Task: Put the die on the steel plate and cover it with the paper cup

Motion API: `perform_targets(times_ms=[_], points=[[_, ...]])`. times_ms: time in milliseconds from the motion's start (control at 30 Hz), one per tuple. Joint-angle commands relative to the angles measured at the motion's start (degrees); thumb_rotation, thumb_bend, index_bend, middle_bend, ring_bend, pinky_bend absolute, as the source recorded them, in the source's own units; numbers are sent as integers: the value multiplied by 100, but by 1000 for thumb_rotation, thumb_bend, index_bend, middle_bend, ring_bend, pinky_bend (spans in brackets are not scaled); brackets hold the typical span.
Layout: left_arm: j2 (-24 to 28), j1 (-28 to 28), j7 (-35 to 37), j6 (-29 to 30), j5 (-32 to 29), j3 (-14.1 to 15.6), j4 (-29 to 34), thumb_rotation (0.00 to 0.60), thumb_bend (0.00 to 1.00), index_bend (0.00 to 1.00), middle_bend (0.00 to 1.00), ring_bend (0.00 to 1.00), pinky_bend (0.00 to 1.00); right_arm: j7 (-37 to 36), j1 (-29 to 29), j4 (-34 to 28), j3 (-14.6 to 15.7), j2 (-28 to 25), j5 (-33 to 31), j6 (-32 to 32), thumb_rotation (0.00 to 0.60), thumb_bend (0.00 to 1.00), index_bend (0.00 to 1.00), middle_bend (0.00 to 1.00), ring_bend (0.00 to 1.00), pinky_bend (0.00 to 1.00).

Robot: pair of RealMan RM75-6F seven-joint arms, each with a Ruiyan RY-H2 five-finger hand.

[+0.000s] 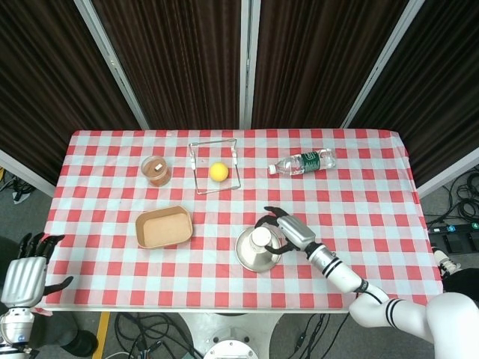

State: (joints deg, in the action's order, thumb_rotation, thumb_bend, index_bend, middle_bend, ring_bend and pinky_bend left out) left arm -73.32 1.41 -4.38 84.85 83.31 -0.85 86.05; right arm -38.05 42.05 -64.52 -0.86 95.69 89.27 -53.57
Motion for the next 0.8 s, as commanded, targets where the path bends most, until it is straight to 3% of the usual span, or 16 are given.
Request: perform_targets(times_ms=[33, 133, 400, 667, 800], points=[[0, 3, -5, -1, 1, -3, 4, 600, 52, 174, 185, 88, 3, -169, 8, -224, 186, -84, 267, -89, 600, 325, 563, 297, 29, 48], [2, 16, -17, -5, 20, -5, 6, 600, 52, 174, 185, 88, 3, -188, 31, -288, 285, -129, 404, -128, 600, 326, 563, 297, 29, 49], [-1, 5, -4, -8, 2, -3, -4, 600, 51, 174, 185, 88, 3, -37, 48, 49, -1, 32, 21, -21, 600, 326, 561, 297, 29, 48], [-3, 25, -23, -26, 4, -15, -2, 600, 51, 174, 186, 88, 3, -122, 81, -334, 339, -194, 491, -177, 600, 327, 560, 297, 29, 47], [-5, 31, -19, -25, 11, -18, 0, 600, 51, 174, 185, 88, 3, 59, 41, -106, 137, -65, 149, -82, 600, 327, 558, 298, 29, 47]])
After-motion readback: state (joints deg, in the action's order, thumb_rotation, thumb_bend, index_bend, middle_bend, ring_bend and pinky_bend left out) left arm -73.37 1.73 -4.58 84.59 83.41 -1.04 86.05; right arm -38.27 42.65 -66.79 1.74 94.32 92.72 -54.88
